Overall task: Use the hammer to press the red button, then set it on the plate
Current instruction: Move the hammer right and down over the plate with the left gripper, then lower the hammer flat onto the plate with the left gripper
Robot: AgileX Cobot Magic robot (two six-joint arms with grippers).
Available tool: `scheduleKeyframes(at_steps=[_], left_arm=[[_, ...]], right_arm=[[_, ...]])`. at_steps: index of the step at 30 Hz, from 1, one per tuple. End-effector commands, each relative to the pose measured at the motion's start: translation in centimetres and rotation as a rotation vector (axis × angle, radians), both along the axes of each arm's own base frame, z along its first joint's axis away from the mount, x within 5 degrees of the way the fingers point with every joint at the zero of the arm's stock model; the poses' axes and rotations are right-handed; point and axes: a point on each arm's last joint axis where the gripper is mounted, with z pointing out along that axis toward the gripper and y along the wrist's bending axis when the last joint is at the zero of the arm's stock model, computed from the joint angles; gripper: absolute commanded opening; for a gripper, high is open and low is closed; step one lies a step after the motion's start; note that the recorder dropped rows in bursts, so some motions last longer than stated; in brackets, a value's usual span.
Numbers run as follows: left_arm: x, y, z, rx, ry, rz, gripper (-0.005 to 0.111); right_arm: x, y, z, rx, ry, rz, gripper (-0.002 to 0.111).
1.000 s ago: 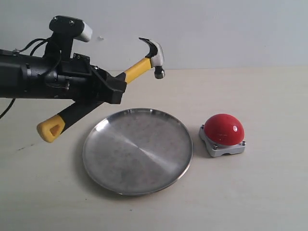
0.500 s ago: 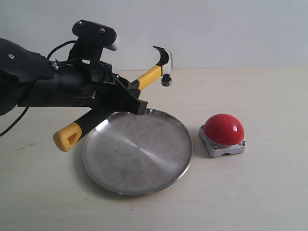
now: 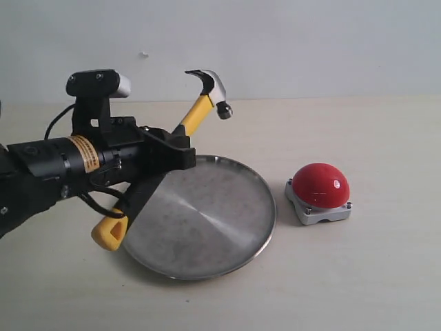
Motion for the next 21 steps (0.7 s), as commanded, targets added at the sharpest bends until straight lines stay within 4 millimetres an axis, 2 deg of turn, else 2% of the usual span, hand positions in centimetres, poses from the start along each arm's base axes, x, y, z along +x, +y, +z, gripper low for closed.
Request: scheduleKeyframes(at_steps=[1,5,9,12,17,21], left_arm=[[-0.2,-0.8,0.1,-0.215,0.073,-0.195,0.0],[0.6,-0.8,-0.6,-0.274,0.161,-0.293,0.0],[2.6,-0.2,-2.0,-0.324,0.23,-0.237,0.0],[3.8,0.2,-3.0,-0.463,0.278,-0.194,0.0],[4.4,0.0,-4.7,-0.647,0.253,-0.224,0.0],[4.8,0.1,-6.7,-0.64,0.252,-0.194,0.0]], right_arm=[[-0.1,0.0,0.0,-0.001,-0.003,0.001,0.0],[-0.1,0.0,0.0,0.002,-0.003,0.001,0.0],[-0.1,0.0,0.0,0.002,-0.003,0.001,0.0],[-0.1,0.0,0.0,0.002,-0.003,0.001,0.0],[-0.1,0.0,0.0,0.002,-0.003,0.001,0.0],[-0.1,0.0,0.0,0.0,-0.003,0.001,0.0]])
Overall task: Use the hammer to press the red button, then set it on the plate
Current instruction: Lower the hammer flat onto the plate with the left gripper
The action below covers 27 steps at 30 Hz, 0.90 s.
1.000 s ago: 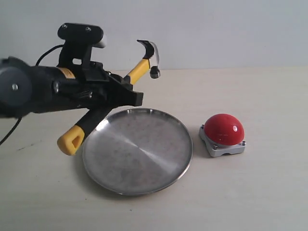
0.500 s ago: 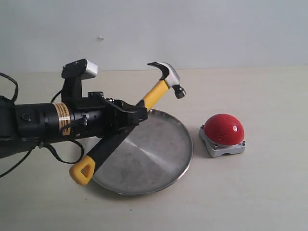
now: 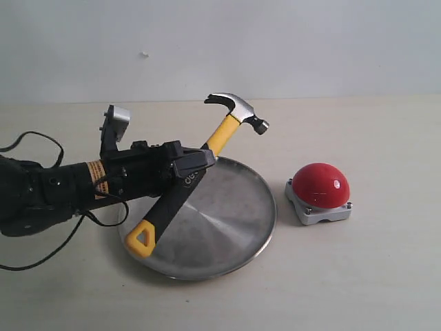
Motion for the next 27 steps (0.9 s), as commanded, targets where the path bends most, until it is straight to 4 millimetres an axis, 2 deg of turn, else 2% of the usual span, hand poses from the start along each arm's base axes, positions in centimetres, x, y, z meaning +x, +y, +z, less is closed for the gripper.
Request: scheduleKeyframes(at_steps=[1,11,27], left_arm=[[0.6,-0.1,-0.2,-0.105,-0.055,0.024,0.0],[1.3,0.4,-3.3,-0.061,0.05,0.133,0.0],[1.2,0.6,-4.6,0.061,0.107,0.14,0.0]], right_arm=[[-0.1,0.0,0.0,0.0,-0.003,0.001,0.0],[-0.1,0.0,0.0,0.0,-0.003,0.001,0.0],[-0.1,0.0,0.0,0.002,-0.003,0.001,0.0]])
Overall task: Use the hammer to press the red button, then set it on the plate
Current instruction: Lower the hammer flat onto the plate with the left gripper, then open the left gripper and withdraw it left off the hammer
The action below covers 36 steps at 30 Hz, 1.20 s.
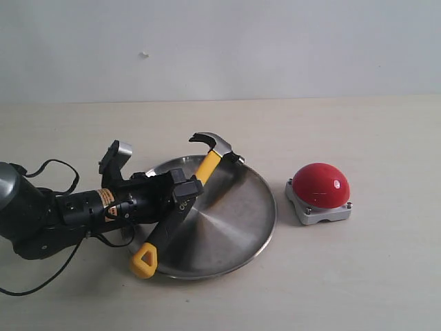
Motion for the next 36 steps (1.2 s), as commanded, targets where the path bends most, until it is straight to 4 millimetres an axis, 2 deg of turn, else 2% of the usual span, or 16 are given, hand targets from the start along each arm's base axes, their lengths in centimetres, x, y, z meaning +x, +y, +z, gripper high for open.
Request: scheduleKeyframes(at_steps=[1,20,22,28,31,36], left_arm=[[0.44,-0.18,0.98,-0.039,-0.047,0.003,0.0],[0.0,-0.43,0.87,-0.02,-0.055,-0.061,0.002],[-0.05,-0.43,0.81,-0.016,-0.049,-0.065,0.01],[-0.12,-0.47,0.79,-0.037,-0.01,-0.061,0.046],[-0.12,-0.47,0.79,-0.041,-0.005,-0.059,0.06],[-0.14,-0.49,0.93,-0.041,-0.009,-0.062,0.072]], right_arm=[[-0.07,0.0,0.0,0.002,-0.003,0.001,0.0],[-0.07,0.0,0.0,0.003,-0.003,0.0,0.0],[-0.07,0.0,0.0,0.003,-0.003,0.0,0.0],[-0.07,0.0,0.0,0.003,-0.003,0.0,0.0],[-0.07,0.0,0.0,0.003,-0.003,0.0,0.0],[-0.07,0.0,0.0,-0.001,-0.003,0.001,0.0]])
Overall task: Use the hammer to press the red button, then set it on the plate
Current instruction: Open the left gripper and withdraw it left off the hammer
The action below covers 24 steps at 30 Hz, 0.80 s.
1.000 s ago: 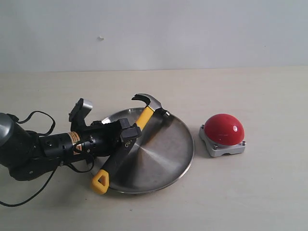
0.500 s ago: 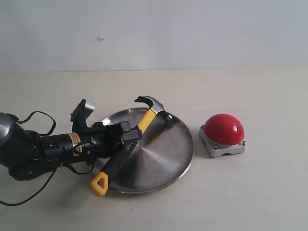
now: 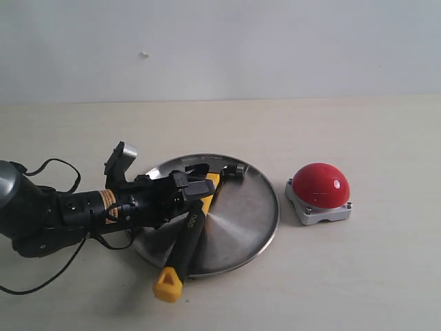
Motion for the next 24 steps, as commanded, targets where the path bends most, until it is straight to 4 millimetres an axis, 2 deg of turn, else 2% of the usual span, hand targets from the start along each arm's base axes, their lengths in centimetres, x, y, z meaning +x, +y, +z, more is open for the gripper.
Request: scheduleKeyframes(at_steps=[1,9,12,18,21,24], left_arm=[[0.3,-0.2,1.3,-0.056,-0.041,0.001,0.073],[0.4,0.4,4.4,-0.066,-0.141,-0.072,0.07],[0.8,1.4,5.9,-0.056,-0.179,-0.07,0.054],[1.4,4.3,7.3,0.055,-0.186,-0.074,-0.001],[1.4,6.1,8.1,0.156,-0.229,-0.106,0.0],[1.3,7.6,8.0,0.327,-0.228,-0.089,0.0]], right_arm=[[-0.1,0.0,0.0,-0.004,-0.003,0.002,0.0],[-0.1,0.0,0.0,-0.004,-0.003,0.002,0.0],[-0.1,0.0,0.0,-0.001,-0.003,0.001,0.0],[-0.1,0.0,0.0,-0.001,-0.003,0.001,0.0],[-0.1,0.0,0.0,-0.001,-0.003,0.001,0.0],[-0.1,0.0,0.0,-0.001,-0.003,0.001,0.0]])
